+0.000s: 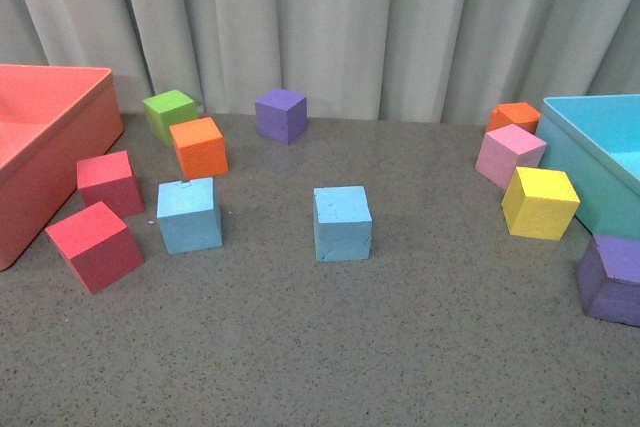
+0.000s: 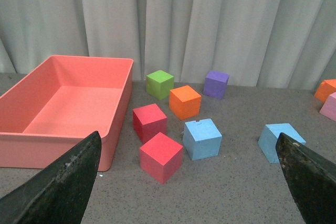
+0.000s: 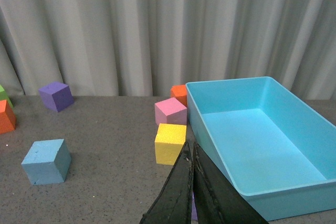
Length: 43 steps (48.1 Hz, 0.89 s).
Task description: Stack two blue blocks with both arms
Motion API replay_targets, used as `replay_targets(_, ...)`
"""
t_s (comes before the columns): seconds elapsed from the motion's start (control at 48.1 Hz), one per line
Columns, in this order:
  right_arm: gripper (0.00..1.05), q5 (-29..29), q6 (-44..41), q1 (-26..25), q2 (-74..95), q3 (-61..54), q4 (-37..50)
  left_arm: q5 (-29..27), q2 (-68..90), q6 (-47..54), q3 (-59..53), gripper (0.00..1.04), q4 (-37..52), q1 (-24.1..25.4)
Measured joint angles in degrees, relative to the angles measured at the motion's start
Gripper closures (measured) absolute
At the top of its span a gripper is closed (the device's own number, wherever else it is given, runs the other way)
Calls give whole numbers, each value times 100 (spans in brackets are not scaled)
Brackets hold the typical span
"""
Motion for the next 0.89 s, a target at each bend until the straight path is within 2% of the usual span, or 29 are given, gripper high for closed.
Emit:
replay_targets(0.562, 104, 0, 0, 0, -1722, -13, -1631, 0, 0, 0, 0, 7, 0, 0)
replay_targets(0.895, 104, 0, 0, 0, -2406, -13, -2310, 0, 0, 0, 0, 7, 0, 0)
